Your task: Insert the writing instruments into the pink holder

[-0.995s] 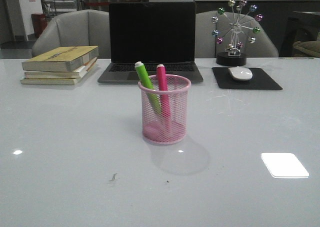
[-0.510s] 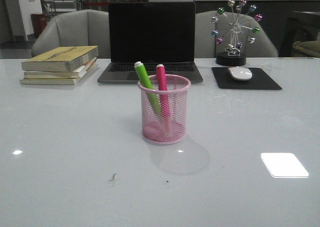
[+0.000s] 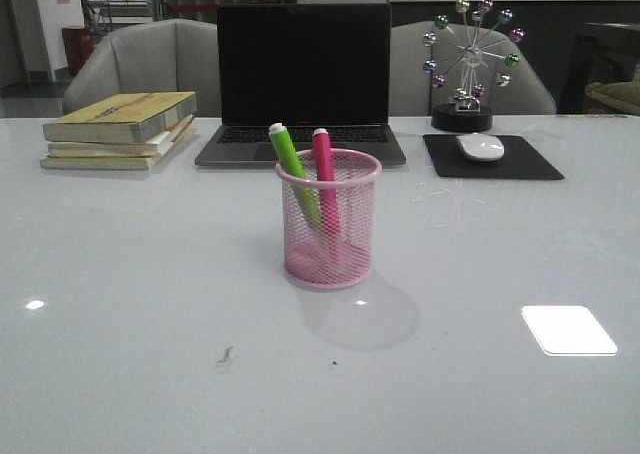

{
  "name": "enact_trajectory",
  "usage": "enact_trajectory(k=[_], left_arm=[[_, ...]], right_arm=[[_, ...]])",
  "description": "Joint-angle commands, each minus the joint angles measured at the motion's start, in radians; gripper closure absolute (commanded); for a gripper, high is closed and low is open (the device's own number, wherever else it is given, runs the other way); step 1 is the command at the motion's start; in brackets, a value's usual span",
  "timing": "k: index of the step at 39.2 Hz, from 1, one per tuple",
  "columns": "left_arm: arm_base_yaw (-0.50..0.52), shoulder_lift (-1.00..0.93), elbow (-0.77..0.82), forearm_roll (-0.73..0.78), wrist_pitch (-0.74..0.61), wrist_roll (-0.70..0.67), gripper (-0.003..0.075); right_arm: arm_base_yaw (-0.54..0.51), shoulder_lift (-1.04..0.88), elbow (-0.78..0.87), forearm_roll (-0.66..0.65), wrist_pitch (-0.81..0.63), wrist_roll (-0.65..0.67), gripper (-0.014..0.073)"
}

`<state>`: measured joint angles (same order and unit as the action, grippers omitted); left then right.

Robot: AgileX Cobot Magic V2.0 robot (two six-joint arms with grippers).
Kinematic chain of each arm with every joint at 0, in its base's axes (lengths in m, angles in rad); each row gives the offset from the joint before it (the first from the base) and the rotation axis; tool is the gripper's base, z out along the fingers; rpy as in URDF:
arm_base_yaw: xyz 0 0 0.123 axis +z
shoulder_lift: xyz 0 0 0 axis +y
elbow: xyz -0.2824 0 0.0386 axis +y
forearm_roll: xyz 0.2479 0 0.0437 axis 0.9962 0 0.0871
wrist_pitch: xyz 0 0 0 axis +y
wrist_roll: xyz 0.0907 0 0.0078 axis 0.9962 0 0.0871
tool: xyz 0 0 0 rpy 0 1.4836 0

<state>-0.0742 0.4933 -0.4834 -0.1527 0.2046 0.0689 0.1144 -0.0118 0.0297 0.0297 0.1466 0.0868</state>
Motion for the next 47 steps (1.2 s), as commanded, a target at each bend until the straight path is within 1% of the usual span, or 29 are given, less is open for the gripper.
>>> enact_trajectory(k=[1, 8, 15, 19, 28, 34, 47], left_arm=[[0.002, 0.0, -0.025, -0.009, -0.088, -0.001, 0.0369], [0.002, -0.073, -0.024, 0.103, -0.086, -0.001, 0.0369], [0.002, -0.247, -0.001, 0.189, -0.094, -0.001, 0.0378], [0.002, -0.364, 0.044, 0.193, -0.096, -0.001, 0.0439], [0.002, -0.524, 0.144, 0.191, -0.096, -0.001, 0.0567], [0.002, -0.522, 0.207, 0.179, -0.103, -0.001, 0.0629], [0.002, -0.522, 0.392, 0.163, -0.126, -0.001, 0.0629]], right_arm=[[0.002, -0.017, 0.002, -0.01, -0.083, -0.002, 0.0536], [0.002, -0.017, 0.002, -0.01, -0.083, -0.002, 0.0536], [0.002, -0.017, 0.002, -0.01, -0.083, -0.002, 0.0536], [0.002, -0.017, 0.002, -0.01, -0.083, -0.002, 0.0536], [0.002, -0.017, 0.002, -0.01, -0.083, -0.002, 0.0536], [0.002, -0.017, 0.002, -0.01, -0.083, -0.002, 0.0536], [0.002, -0.017, 0.002, -0.01, -0.083, -0.002, 0.0536]])
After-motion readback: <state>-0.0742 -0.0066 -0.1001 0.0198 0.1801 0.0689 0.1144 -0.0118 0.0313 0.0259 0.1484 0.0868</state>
